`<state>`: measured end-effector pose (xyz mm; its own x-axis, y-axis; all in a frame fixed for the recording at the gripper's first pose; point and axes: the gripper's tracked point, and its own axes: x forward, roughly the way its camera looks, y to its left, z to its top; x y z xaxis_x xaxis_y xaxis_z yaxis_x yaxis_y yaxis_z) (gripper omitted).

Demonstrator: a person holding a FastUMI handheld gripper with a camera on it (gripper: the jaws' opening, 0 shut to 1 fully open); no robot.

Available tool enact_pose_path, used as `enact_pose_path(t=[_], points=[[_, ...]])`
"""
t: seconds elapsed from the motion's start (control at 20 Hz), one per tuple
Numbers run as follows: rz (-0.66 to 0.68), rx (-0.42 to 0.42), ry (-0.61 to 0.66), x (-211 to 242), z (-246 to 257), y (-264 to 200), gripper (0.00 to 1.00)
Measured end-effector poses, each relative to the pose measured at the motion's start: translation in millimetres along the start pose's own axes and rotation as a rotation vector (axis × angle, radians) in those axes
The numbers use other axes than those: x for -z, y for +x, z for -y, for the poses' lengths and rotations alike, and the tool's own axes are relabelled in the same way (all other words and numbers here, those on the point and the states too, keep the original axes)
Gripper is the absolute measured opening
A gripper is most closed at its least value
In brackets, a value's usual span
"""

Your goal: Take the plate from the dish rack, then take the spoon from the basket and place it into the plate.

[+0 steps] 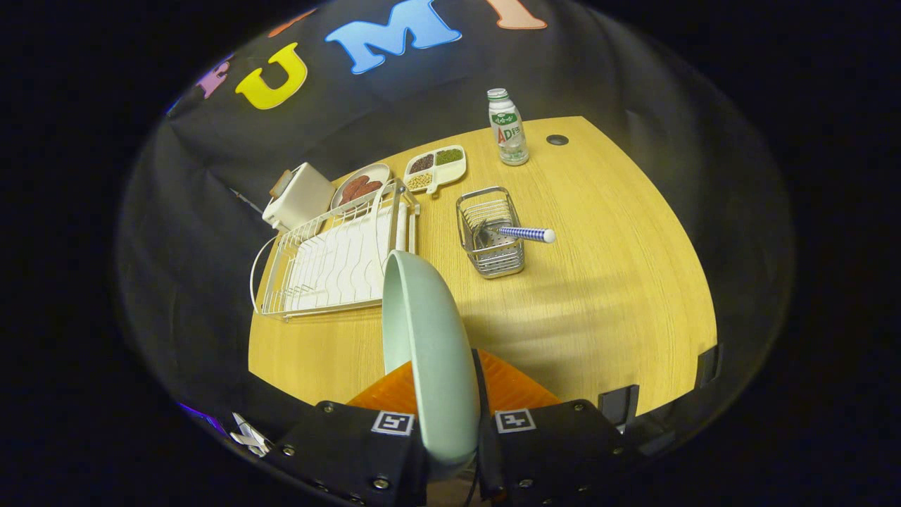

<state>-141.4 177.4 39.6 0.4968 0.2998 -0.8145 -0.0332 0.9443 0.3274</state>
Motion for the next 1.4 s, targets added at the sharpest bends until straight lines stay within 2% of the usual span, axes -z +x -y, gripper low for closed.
enact_pose_path(t=[0.15, 0.45, 0.6, 0.75, 1.05, 1.15, 1.3, 1.4], points=[[-0.011, -0.061, 0.006, 22, 0, 31, 0.28], [-0.046, -0.229, 0.155, 51, -14, 73, 0.28], [-0.049, -0.290, 0.148, 60, -20, 87, 0.28], [-0.068, -0.317, 0.132, 68, -19, 96, 0.28], [-0.078, -0.380, 0.290, 75, -6, 116, 0.29], [-0.079, -0.352, 0.297, 74, 7, 113, 0.32], [-0.023, -0.267, 0.200, 70, 24, 107, 0.40], [0.011, -0.217, 0.152, 65, 35, 105, 0.60]])
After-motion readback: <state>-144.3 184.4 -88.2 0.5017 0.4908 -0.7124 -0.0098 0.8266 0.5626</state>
